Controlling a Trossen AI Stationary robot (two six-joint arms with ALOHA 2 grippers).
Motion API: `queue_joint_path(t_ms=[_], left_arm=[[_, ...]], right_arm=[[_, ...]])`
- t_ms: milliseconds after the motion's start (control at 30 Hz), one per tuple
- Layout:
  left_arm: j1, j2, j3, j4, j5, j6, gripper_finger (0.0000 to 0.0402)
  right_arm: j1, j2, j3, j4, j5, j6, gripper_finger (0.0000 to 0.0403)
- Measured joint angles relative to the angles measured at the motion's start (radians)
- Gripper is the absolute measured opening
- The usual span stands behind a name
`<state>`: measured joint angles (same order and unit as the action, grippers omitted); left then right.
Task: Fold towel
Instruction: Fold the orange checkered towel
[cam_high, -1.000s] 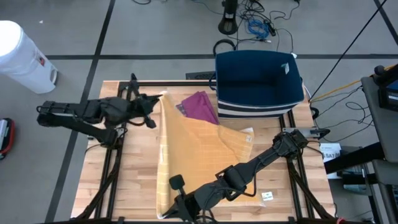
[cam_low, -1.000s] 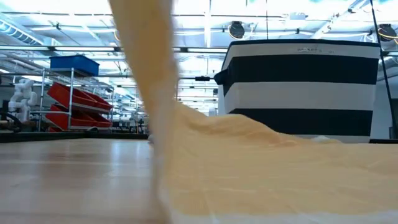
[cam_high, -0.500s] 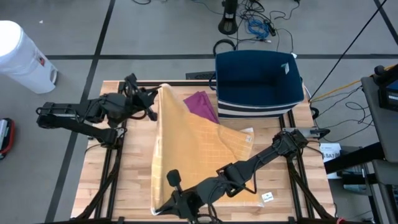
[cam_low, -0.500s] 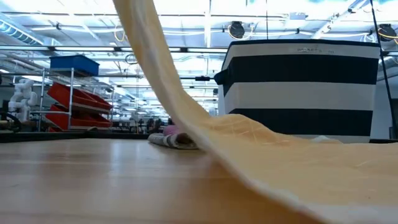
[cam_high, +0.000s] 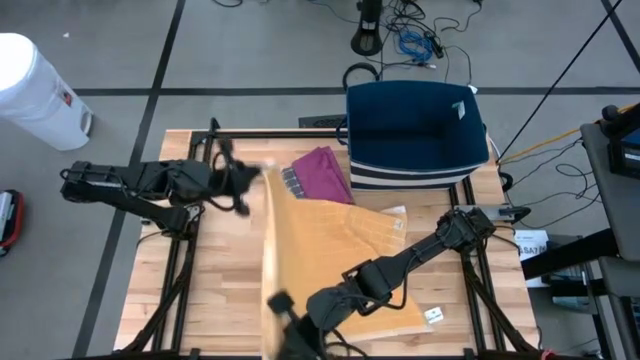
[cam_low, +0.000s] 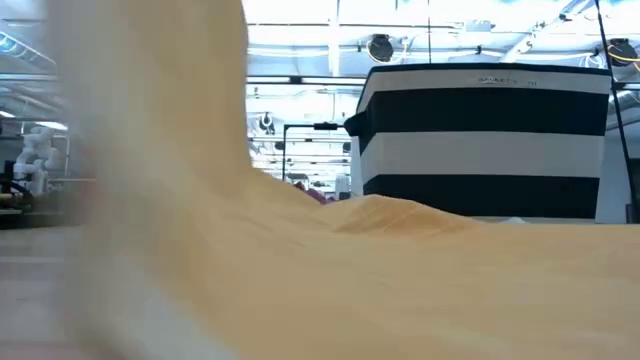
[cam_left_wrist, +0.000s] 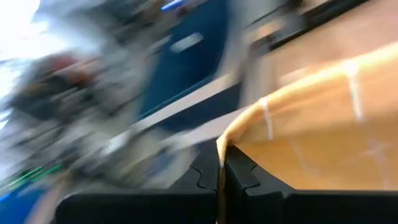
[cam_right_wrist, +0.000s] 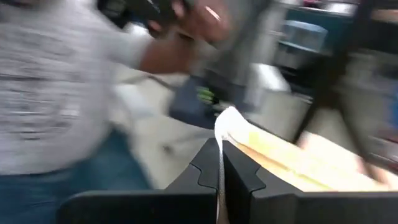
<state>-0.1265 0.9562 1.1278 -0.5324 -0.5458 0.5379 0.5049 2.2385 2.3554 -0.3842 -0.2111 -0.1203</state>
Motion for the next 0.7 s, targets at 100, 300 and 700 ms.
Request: queue_joint_path(t_ms=[100,300,700], left_arm=[[0.033,0.000,0.000,0.036,-0.361,0.041,0.0000],[0.093,-0.024,0.001,-0.028,-0.179,-0.029,0.0000],[0.114,-0.017,0.001,-0.112,-0.468,-0.044,0.0000]], right_arm=[[-0.014,-0.007,0.000,-0.038,0.277,-0.044,0.0000],[-0.080,-0.007,0.000,-0.076,0.189,-0.002,0.0000],[-0.098,0.002,0.002,-0.137,0.325,-0.041,0.0000]])
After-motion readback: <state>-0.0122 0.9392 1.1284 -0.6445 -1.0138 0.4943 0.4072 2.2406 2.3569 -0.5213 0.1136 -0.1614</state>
